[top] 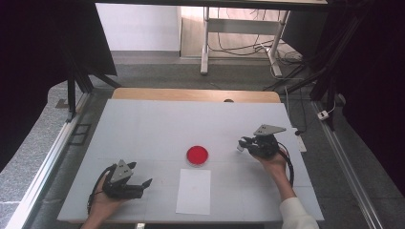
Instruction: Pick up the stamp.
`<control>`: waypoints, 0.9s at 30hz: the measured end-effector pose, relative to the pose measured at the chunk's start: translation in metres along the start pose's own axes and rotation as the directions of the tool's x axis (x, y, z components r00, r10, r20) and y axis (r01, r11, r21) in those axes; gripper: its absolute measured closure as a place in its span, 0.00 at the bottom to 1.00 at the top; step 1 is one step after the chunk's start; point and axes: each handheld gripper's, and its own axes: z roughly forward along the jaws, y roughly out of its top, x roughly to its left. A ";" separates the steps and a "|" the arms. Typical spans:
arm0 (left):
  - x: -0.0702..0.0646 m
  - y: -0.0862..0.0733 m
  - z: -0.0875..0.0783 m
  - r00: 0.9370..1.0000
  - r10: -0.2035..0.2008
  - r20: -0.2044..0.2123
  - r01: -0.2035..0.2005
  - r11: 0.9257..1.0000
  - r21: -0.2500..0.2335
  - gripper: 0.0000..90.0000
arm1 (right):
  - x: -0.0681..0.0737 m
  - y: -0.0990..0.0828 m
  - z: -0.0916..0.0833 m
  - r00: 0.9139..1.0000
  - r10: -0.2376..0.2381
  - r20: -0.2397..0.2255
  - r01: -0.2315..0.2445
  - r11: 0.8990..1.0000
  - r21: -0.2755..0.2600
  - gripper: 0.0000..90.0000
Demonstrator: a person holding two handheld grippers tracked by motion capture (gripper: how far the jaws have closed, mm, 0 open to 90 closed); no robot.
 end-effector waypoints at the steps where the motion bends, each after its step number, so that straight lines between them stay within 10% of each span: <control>1: 0.000 0.000 0.000 1.000 0.000 -0.002 0.000 1.000 0.001 0.17 | 0.000 0.000 -0.001 1.000 0.006 0.000 -0.006 1.000 -0.003 0.83; 27: -0.001 0.001 0.001 1.000 0.005 -0.005 -0.005 1.000 -0.004 0.18 | 0.019 0.012 -0.032 0.998 0.053 -0.026 -0.055 0.991 -0.120 0.83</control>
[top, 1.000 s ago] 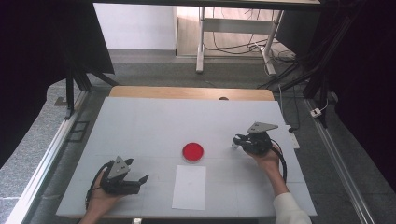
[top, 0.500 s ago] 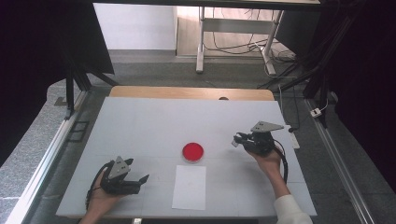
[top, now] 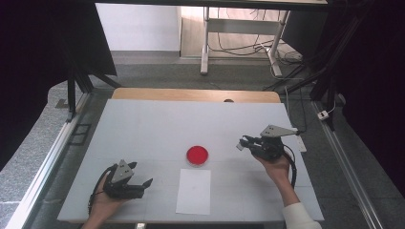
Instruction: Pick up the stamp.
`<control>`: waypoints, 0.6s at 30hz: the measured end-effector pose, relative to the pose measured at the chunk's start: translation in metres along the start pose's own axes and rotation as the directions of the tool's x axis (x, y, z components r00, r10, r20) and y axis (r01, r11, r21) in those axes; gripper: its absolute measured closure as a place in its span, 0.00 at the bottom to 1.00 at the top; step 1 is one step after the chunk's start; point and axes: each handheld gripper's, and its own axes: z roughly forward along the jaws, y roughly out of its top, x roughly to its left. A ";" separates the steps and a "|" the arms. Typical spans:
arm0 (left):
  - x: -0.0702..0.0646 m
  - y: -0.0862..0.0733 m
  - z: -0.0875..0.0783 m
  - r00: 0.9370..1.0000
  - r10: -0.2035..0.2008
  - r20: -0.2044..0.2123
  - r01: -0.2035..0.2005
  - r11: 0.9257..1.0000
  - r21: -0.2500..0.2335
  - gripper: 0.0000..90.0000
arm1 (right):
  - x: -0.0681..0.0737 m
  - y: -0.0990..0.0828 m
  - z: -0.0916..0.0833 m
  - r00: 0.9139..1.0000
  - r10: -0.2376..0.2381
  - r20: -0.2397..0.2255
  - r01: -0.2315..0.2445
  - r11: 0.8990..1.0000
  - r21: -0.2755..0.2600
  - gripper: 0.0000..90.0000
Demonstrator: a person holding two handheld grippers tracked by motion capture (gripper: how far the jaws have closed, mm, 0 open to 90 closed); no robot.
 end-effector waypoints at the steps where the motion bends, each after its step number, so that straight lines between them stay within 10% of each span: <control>1: 0.000 0.000 0.000 1.000 -0.001 -0.001 0.001 1.000 -0.001 0.18 | 0.001 0.000 0.000 1.000 0.003 -0.003 -0.003 1.000 -0.002 0.83; 18: 0.000 0.002 0.000 1.000 -0.004 0.001 0.004 1.000 -0.021 0.18 | 0.020 0.003 -0.002 0.999 -0.003 -0.040 0.002 1.000 -0.022 0.83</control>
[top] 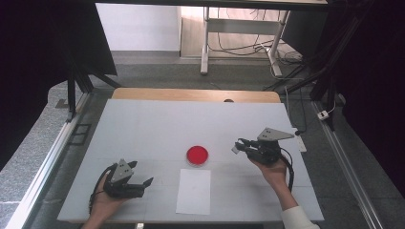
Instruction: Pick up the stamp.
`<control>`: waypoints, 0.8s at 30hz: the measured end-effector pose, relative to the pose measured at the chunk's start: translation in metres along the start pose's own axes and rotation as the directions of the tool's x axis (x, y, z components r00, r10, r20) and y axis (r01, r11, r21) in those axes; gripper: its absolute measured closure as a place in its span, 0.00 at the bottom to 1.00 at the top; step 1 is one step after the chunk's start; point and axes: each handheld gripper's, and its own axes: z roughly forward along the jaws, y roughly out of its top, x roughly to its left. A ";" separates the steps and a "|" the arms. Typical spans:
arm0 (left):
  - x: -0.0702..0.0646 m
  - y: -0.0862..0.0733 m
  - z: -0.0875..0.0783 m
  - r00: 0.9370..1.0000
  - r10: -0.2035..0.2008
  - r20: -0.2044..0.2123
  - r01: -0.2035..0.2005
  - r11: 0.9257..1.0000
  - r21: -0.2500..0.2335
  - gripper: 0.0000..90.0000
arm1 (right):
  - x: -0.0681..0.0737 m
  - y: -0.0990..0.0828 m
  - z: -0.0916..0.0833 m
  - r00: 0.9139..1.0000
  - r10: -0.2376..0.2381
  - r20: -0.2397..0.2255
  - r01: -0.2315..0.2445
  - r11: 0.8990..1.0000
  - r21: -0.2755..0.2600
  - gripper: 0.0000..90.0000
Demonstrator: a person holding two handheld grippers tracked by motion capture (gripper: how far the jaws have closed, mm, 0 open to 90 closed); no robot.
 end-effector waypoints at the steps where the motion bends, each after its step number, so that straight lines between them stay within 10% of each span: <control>1: 0.000 0.000 0.000 1.000 0.001 0.000 -0.001 1.000 -0.001 0.18 | 0.001 0.000 0.000 1.000 -0.001 -0.001 0.001 1.000 0.002 0.83; 24: -0.005 0.003 0.002 1.000 0.019 0.008 -0.019 1.000 -0.005 0.17 | 0.028 0.001 0.001 0.998 0.008 -0.061 -0.009 1.000 -0.017 0.83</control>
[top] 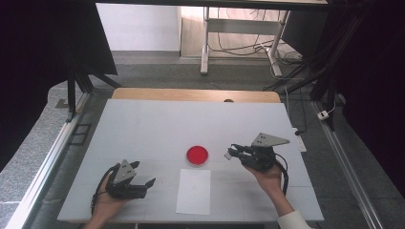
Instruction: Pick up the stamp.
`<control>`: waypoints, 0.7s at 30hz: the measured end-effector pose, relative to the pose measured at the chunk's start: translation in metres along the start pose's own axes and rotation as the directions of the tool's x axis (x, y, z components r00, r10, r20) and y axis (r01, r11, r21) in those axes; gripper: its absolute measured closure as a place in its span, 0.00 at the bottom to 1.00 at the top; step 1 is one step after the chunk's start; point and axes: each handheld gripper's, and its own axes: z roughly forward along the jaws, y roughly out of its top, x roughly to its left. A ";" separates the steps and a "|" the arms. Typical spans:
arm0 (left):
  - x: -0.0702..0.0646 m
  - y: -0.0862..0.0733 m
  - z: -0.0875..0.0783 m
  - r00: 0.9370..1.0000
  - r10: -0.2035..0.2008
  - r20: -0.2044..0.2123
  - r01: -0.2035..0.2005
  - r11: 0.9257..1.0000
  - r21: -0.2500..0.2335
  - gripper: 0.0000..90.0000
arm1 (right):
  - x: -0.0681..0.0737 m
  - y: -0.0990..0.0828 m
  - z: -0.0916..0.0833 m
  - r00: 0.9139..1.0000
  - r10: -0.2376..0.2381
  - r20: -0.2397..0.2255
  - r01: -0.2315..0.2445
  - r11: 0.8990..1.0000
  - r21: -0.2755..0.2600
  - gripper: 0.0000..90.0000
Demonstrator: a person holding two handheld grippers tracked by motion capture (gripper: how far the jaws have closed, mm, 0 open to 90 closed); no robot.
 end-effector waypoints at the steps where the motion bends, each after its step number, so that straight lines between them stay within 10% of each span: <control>1: 0.000 0.000 0.000 1.000 0.000 0.000 0.000 1.000 0.000 0.17 | 0.001 0.000 0.001 1.000 0.000 -0.003 0.000 1.000 0.003 0.83; 21: -0.004 0.001 0.002 1.000 0.009 0.003 -0.009 1.000 0.002 0.17 | 0.040 0.005 0.024 0.996 -0.027 -0.087 0.027 1.000 0.000 0.83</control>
